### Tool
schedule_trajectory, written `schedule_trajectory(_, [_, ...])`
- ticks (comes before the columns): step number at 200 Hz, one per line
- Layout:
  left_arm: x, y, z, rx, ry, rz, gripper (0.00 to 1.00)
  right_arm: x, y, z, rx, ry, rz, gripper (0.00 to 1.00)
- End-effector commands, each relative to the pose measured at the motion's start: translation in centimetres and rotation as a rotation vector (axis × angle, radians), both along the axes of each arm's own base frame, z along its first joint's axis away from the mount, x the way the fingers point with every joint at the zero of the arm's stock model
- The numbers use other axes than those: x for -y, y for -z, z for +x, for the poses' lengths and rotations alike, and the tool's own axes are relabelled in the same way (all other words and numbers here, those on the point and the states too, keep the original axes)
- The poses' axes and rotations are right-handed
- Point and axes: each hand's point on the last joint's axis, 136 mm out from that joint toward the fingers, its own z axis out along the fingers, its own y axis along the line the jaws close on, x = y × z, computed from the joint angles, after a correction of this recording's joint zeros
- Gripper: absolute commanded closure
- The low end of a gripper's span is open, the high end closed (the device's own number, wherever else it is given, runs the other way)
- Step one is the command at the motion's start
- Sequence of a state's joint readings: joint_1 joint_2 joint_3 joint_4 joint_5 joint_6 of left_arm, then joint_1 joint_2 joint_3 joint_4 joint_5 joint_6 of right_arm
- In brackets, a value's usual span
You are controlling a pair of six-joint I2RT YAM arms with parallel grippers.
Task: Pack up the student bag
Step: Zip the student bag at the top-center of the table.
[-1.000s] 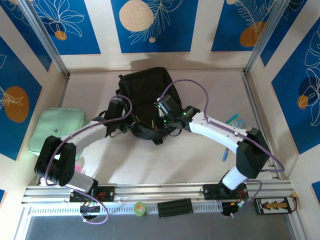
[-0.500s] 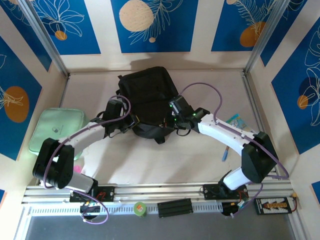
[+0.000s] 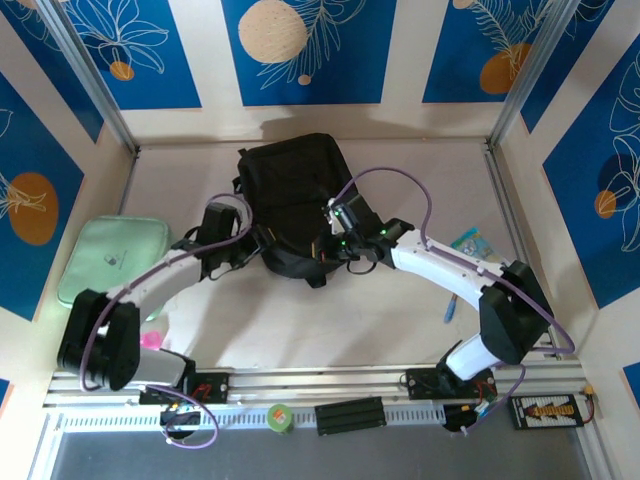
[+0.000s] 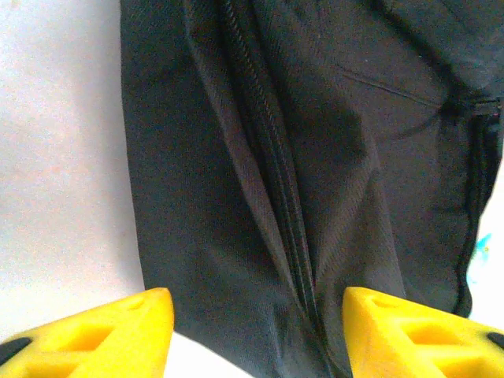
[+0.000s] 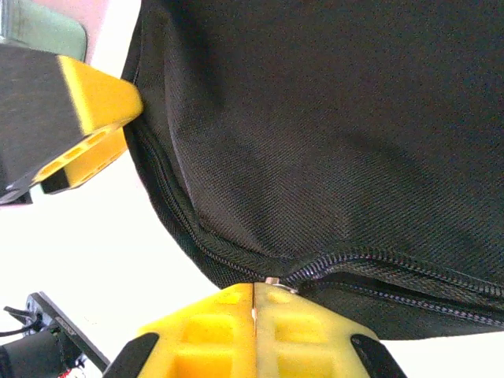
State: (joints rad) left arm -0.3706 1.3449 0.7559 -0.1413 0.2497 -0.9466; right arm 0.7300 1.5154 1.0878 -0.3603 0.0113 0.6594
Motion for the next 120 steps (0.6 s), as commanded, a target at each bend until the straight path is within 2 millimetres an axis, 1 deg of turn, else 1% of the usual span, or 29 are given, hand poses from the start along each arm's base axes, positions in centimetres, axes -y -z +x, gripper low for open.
schedule_trajectory(1, [1.4, -0.4, -1.7, -0.015, -0.008, -0.065, 0.36, -0.6, 2.1, -2.0, -0.095, -0.038, 0.003, 1.0])
schedule_trajectory(15, [2.9, -0.6, -2.4, -0.016, -0.004, -0.098, 0.33, -0.3, 3.2, -2.5, -0.135, -0.028, -0.013, 1.0])
schedule_trajectory(37, [4.7, -0.7, -3.2, -0.014, 0.001, -0.131, 0.32, -0.4, 4.2, -3.0, -0.171, -0.029, -0.013, 1.0])
schedule_trajectory(58, [6.2, -0.4, -3.0, -0.021, 0.002, -0.162, 0.31, -1.1, 4.3, -3.3, -0.179, -0.054, 0.006, 1.0])
schedule_trajectory(66, [6.7, 0.0, -2.9, -0.029, 0.004, -0.166, 0.34, -1.5, 4.1, -3.3, -0.179, -0.073, 0.026, 1.0])
schedule_trajectory(81, [6.9, 0.9, -2.7, -0.05, -0.014, -0.156, 0.43, -1.7, 3.8, -3.2, -0.174, -0.076, 0.034, 1.0])
schedule_trajectory(93, [6.3, 1.8, -2.7, -0.063, -0.043, -0.122, 0.6, -1.3, 3.6, -3.0, -0.16, -0.055, 0.019, 1.0])
schedule_trajectory(107, [5.1, 2.7, -2.8, -0.075, -0.08, -0.07, 0.78, -0.1, 3.4, -2.5, -0.129, -0.003, -0.019, 1.0])
schedule_trajectory(120, [4.0, 3.3, -3.0, -0.081, -0.105, -0.021, 0.92, 1.9, 3.3, -1.9, -0.101, 0.078, -0.086, 1.0])
